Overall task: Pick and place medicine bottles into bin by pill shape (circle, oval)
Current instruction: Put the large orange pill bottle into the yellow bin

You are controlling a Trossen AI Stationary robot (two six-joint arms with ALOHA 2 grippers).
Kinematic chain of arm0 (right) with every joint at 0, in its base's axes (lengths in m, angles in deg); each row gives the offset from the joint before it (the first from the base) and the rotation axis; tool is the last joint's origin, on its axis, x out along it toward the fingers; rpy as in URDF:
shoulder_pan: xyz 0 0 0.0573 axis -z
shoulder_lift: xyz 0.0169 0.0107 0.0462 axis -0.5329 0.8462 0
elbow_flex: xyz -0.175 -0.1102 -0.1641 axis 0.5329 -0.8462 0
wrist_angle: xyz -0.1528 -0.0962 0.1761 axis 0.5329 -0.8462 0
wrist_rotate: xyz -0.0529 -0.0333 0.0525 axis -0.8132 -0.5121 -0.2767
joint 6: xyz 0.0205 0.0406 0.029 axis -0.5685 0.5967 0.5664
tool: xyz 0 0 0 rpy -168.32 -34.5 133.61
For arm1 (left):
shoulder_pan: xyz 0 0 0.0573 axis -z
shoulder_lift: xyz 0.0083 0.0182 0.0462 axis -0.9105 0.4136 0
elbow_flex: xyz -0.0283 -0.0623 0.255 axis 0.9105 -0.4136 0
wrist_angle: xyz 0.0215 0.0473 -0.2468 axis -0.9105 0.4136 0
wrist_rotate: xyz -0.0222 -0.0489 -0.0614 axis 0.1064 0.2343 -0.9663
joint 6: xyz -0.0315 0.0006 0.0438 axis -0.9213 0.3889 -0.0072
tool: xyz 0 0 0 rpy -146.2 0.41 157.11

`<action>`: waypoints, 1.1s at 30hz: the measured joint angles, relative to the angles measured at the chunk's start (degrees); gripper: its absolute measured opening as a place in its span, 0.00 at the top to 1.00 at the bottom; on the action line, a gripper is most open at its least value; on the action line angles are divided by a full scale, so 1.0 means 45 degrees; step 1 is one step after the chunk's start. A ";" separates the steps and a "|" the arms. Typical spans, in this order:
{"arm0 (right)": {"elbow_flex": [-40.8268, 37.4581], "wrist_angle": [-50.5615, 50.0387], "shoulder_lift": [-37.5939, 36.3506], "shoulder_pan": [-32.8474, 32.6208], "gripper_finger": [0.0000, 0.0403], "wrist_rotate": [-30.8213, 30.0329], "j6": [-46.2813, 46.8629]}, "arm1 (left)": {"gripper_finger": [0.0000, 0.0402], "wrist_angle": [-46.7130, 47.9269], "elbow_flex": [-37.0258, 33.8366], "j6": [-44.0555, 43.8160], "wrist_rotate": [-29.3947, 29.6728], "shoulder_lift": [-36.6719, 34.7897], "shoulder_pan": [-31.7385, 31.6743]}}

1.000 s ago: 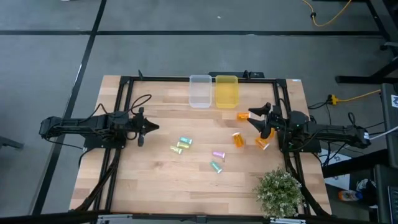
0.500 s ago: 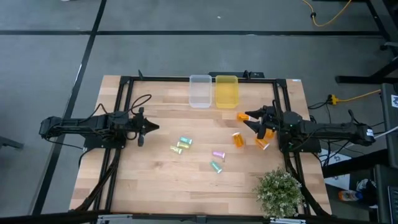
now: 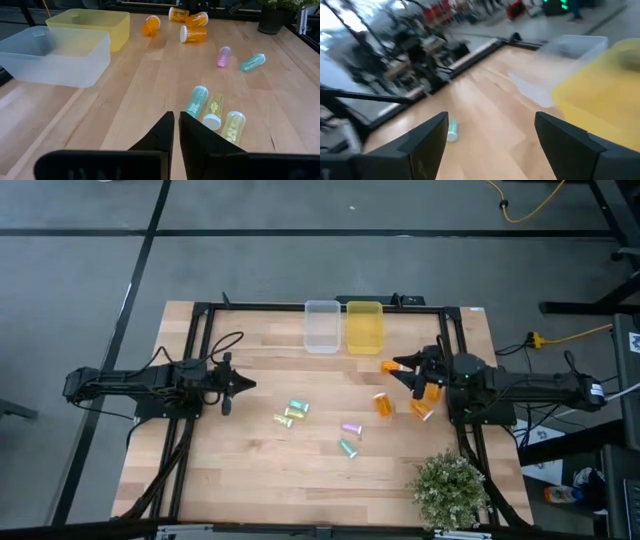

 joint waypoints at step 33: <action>0.6082 -0.9227 0.9713 0.1181 0.26 -0.1254 -0.1695 | 0.94 -0.0001 0.0002 0.0007 0.0002 0.0000 -0.0004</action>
